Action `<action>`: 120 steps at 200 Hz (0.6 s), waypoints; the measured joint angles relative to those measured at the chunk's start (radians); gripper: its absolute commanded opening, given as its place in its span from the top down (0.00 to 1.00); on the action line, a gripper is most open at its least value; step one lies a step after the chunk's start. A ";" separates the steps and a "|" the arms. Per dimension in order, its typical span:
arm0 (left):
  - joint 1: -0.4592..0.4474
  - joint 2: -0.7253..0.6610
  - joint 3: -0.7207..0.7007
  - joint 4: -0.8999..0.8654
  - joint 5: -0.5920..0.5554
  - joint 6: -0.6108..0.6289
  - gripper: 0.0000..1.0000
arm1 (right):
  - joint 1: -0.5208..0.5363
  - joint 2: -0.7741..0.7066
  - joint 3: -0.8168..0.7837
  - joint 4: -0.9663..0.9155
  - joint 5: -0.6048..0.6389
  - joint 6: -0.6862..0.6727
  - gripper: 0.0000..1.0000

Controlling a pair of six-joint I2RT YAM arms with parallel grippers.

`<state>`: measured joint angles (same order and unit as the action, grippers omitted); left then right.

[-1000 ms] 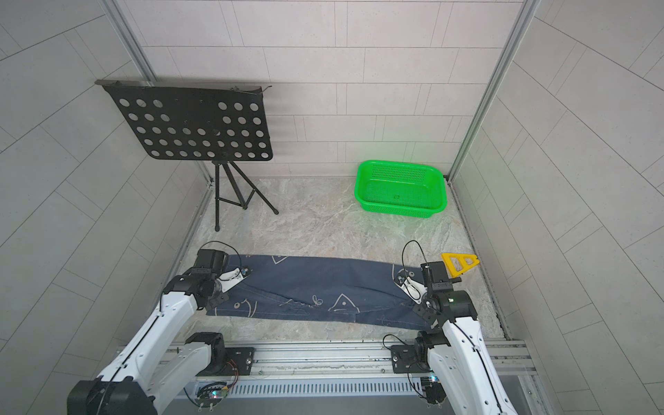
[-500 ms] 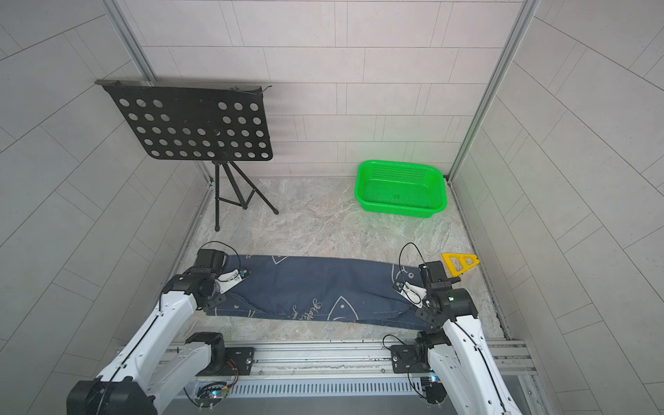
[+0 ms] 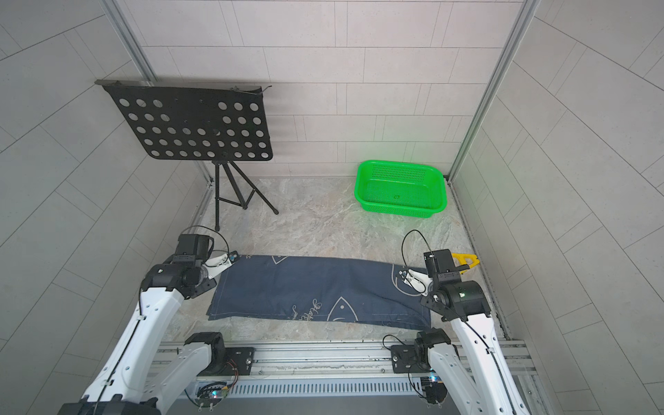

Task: Roll up the pillowcase
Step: Fold the pillowcase at the center of the board, then adjust the pillowcase at the center of the board.

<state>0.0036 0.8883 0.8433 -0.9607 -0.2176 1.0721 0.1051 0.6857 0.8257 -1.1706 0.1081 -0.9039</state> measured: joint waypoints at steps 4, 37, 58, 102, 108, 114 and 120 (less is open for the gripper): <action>-0.005 0.002 0.010 -0.007 0.023 0.008 0.41 | 0.006 0.001 0.000 0.005 -0.010 -0.003 0.36; -0.068 0.029 0.003 -0.055 0.264 0.066 0.41 | 0.053 0.002 -0.079 0.059 -0.117 -0.031 0.37; -0.129 0.050 -0.042 -0.046 0.354 0.068 0.41 | 0.081 0.016 -0.151 0.078 -0.142 -0.042 0.36; -0.310 0.161 -0.124 0.060 0.436 0.005 0.38 | 0.114 0.136 -0.214 0.142 -0.149 -0.065 0.35; -0.327 0.184 -0.127 0.079 0.436 -0.006 0.38 | 0.116 0.159 -0.222 0.154 -0.146 -0.066 0.35; -0.338 0.210 -0.127 0.098 0.437 -0.019 0.38 | 0.117 0.181 -0.229 0.168 -0.143 -0.067 0.35; -0.344 0.243 -0.127 0.122 0.435 -0.030 0.38 | 0.118 0.204 -0.239 0.183 -0.137 -0.069 0.33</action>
<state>-0.3401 1.1309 0.7162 -0.8391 0.2169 1.0420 0.2230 0.8902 0.5869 -0.9878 -0.0284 -0.9730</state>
